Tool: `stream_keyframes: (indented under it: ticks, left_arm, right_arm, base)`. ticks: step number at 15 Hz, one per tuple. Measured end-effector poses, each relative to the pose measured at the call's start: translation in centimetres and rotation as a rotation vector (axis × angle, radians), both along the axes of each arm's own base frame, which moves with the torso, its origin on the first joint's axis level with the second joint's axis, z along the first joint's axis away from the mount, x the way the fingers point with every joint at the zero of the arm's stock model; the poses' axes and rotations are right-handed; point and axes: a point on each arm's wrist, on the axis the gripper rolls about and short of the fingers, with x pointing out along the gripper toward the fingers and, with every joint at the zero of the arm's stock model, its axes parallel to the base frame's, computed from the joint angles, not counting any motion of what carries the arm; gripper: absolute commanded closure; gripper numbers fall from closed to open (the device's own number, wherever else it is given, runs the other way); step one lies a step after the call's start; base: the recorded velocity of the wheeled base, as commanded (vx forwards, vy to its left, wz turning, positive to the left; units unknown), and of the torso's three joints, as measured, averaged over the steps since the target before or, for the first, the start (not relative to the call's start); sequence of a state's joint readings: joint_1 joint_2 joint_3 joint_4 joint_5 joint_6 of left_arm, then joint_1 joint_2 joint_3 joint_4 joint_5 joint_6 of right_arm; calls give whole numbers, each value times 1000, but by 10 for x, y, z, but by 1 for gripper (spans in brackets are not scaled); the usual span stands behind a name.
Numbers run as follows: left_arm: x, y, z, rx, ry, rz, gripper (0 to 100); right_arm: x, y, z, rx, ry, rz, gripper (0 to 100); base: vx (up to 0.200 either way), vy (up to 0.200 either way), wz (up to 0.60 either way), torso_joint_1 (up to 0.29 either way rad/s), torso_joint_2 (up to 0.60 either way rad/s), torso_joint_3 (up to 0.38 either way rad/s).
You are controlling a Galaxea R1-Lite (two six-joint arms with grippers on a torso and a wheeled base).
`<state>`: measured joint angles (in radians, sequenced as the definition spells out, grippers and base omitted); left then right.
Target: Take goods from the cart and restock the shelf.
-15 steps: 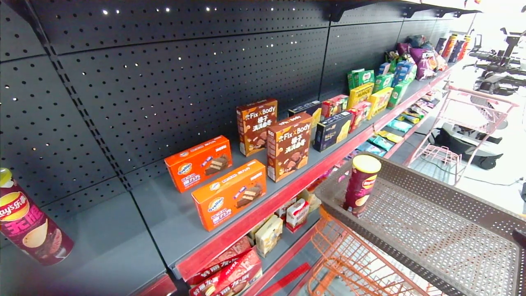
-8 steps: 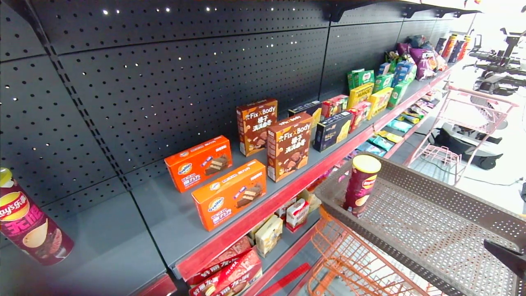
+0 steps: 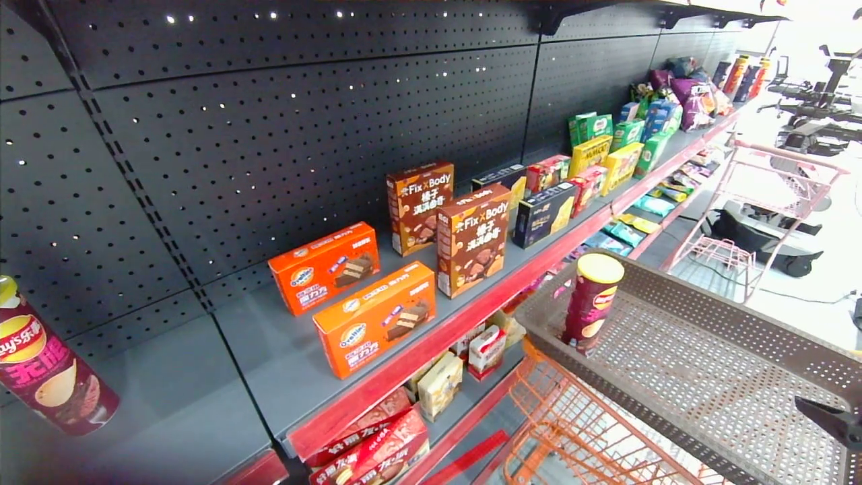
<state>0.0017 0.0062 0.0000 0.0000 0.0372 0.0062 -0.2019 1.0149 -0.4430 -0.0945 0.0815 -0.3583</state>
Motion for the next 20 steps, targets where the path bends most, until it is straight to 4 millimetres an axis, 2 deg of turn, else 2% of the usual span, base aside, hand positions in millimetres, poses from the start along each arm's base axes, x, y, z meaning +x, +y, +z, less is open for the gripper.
stream_keyframes:
  ticks: [6, 12, 17, 20]
  left_arm:
    - [0, 0, 0, 0, 0, 0, 0]
    - [0, 0, 0, 0, 0, 0, 0]
    - [0, 0, 0, 0, 0, 0, 0]
    - [0, 0, 0, 0, 0, -1, 0]
  right_arm:
    - [19, -1, 5, 109, -24, 79, 0]
    - [83, -13, 0, 195, -105, 179, 0]
    - [142, -19, -7, 277, -132, 399, 0]
    - [164, -19, -12, 349, -120, 555, 0]
  base:
    - [0, 0, 0, 0, 0, 0]
    - [0, 0, 0, 0, 0, 0]
    - [0, 0, 0, 0, 0, 0]
    - [0, 0, 0, 0, 0, 0]
